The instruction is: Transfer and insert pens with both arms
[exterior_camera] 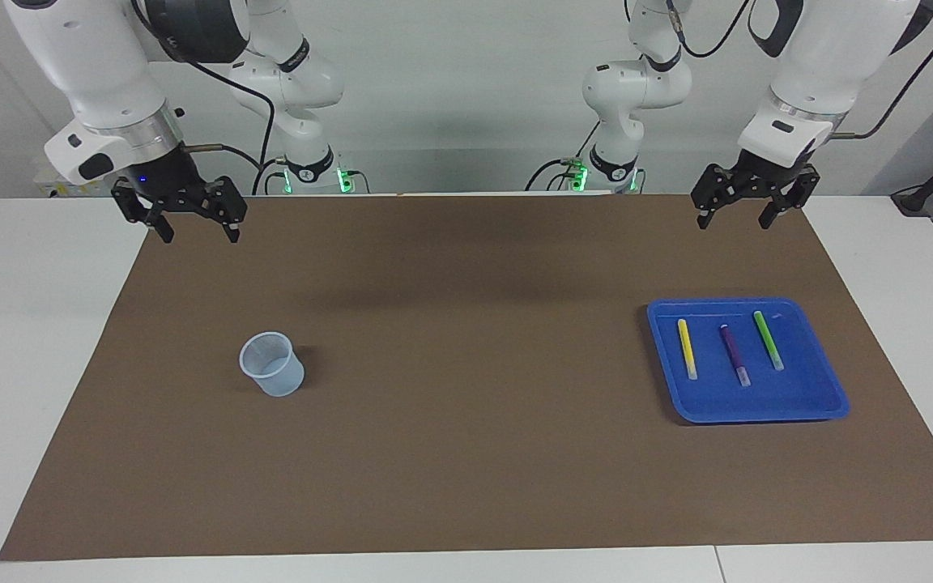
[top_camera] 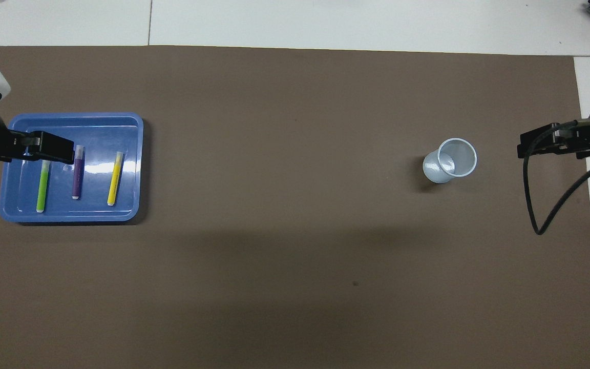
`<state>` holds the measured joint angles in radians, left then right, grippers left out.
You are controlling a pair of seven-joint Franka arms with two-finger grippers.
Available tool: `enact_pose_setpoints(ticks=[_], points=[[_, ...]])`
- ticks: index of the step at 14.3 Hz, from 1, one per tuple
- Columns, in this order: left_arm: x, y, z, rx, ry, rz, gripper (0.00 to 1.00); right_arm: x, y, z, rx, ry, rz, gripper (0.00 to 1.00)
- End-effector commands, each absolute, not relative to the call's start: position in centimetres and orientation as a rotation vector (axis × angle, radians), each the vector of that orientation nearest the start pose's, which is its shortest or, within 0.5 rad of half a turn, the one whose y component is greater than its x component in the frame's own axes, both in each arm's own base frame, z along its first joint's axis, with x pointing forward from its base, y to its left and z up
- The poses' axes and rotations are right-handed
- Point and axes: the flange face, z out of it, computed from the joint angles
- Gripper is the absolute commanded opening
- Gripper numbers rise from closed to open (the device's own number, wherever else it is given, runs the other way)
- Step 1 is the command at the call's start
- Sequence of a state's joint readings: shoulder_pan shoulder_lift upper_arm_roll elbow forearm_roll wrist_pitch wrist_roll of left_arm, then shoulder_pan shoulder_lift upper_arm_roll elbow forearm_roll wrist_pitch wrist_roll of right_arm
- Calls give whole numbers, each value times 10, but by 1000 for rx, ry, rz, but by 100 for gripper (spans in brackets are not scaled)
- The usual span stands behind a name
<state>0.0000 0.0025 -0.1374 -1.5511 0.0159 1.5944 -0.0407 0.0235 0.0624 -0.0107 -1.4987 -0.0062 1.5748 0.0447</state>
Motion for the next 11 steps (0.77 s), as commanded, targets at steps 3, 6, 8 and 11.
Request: enact_pose_setpoints(ticks=[3,6,8,11], points=[[545,-73,636,-3119,132,-55,100,566,5,624,-3121,45,-7,100],[545,-73,636,-3120,132,-55,100,564,5,623,-3122,43,13,100],[545,-73,636,-3119,132,-55,100,564,5,623,-3122,40,10,100],[545,-73,636,-3119,132,-55,100,564,8,623,-3122,31,10,100]])
